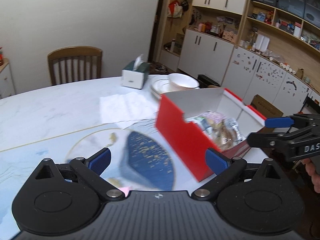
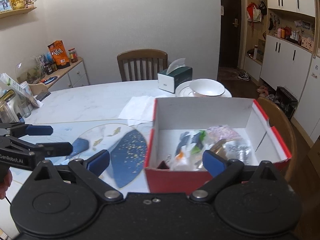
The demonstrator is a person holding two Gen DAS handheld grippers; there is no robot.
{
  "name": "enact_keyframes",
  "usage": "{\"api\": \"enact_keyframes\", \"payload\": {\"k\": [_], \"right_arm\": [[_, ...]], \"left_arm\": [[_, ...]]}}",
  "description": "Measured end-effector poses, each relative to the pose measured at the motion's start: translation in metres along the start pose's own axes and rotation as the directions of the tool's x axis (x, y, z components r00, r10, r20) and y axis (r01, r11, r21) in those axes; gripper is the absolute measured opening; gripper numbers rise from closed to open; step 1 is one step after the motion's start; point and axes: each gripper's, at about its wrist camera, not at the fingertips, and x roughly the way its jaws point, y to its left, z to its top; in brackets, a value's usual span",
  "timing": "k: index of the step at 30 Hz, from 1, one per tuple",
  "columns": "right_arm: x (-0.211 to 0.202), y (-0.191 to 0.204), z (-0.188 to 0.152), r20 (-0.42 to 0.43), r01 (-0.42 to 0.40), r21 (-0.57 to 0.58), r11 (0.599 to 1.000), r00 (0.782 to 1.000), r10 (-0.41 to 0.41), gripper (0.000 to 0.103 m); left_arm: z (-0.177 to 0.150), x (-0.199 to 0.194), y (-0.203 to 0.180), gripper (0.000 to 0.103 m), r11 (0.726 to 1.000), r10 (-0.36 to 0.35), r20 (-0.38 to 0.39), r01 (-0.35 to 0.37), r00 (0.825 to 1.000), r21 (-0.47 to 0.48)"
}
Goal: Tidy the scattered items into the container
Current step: 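Move both tools back toward the remaining items on the table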
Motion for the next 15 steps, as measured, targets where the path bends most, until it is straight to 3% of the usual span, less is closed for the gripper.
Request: {"api": "enact_keyframes", "payload": {"k": [8, 15], "right_arm": [[0.004, 0.043, -0.013, -0.021, -0.029, -0.045, 0.999, 0.999, 0.028, 0.099], [0.013, 0.076, -0.024, -0.048, -0.043, -0.074, 0.996, 0.998, 0.040, 0.099]], "left_arm": [[-0.028, -0.023, 0.046, 0.101, 0.999, 0.037, -0.019, -0.037, 0.999, 0.005], [-0.054, -0.036, 0.062, 0.101, 0.999, 0.040, -0.046, -0.038, 0.998, 0.036]]}}
